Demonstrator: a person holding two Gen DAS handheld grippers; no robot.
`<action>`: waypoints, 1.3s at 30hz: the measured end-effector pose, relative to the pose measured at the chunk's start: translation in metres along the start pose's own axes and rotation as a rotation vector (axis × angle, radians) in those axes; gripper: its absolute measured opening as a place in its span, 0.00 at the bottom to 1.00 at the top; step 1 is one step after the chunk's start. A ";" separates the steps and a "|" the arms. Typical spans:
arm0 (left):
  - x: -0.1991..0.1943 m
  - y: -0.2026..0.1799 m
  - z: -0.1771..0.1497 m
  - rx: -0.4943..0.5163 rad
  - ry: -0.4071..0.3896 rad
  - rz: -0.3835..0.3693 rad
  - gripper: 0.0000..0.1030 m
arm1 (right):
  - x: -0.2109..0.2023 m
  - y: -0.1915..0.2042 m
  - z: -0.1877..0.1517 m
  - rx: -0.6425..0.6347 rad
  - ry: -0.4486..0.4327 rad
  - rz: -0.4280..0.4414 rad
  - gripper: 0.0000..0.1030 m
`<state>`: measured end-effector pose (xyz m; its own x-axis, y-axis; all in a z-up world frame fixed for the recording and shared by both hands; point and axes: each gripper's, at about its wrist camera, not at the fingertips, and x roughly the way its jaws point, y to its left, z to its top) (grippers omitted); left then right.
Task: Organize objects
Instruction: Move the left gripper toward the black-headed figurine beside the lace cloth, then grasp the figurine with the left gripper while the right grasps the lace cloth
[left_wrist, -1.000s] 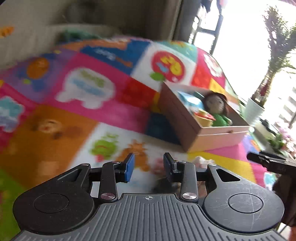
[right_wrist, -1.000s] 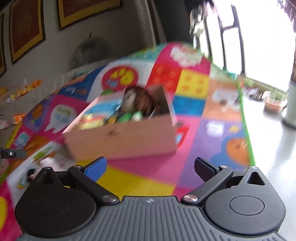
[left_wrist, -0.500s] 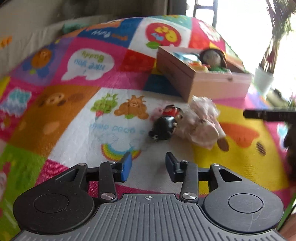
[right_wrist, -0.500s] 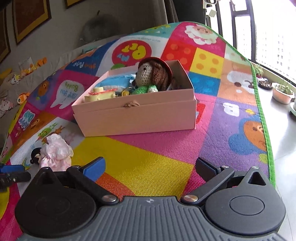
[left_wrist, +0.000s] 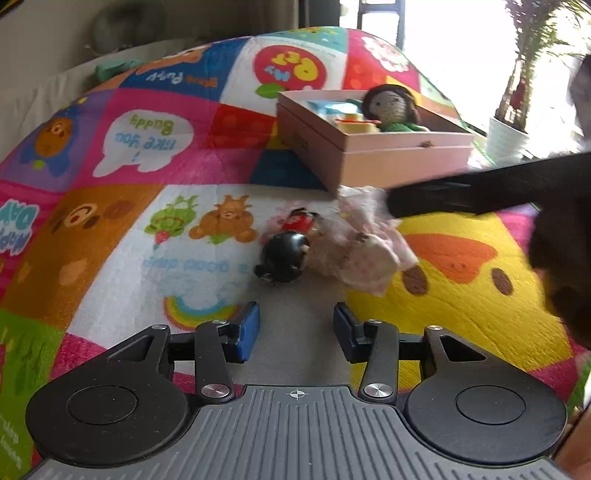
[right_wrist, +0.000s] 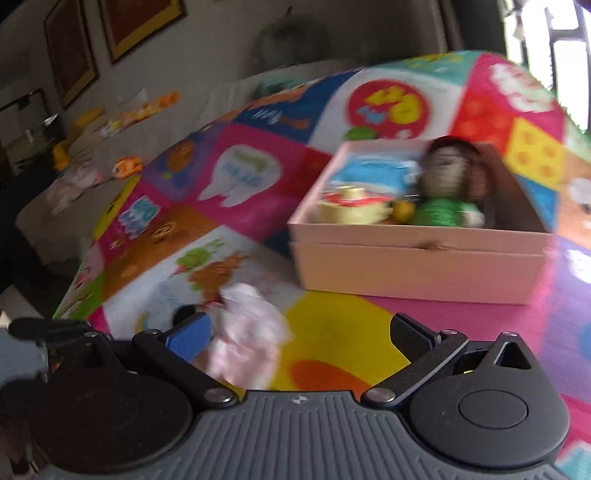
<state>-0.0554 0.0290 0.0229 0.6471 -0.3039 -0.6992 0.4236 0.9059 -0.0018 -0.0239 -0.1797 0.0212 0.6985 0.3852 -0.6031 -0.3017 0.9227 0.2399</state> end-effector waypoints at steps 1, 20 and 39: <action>-0.001 -0.004 0.000 0.015 0.004 -0.011 0.52 | 0.009 0.004 0.004 -0.004 0.018 0.015 1.00; 0.000 -0.045 0.003 0.118 -0.009 -0.172 0.57 | -0.015 -0.053 -0.029 -0.088 -0.002 -0.397 1.00; 0.043 0.007 0.038 0.021 -0.027 -0.002 0.39 | -0.050 -0.027 -0.043 -0.170 -0.101 -0.191 1.00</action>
<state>-0.0003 0.0106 0.0198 0.6629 -0.3141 -0.6796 0.4384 0.8987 0.0122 -0.0787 -0.2248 0.0121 0.8118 0.2116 -0.5442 -0.2568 0.9664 -0.0073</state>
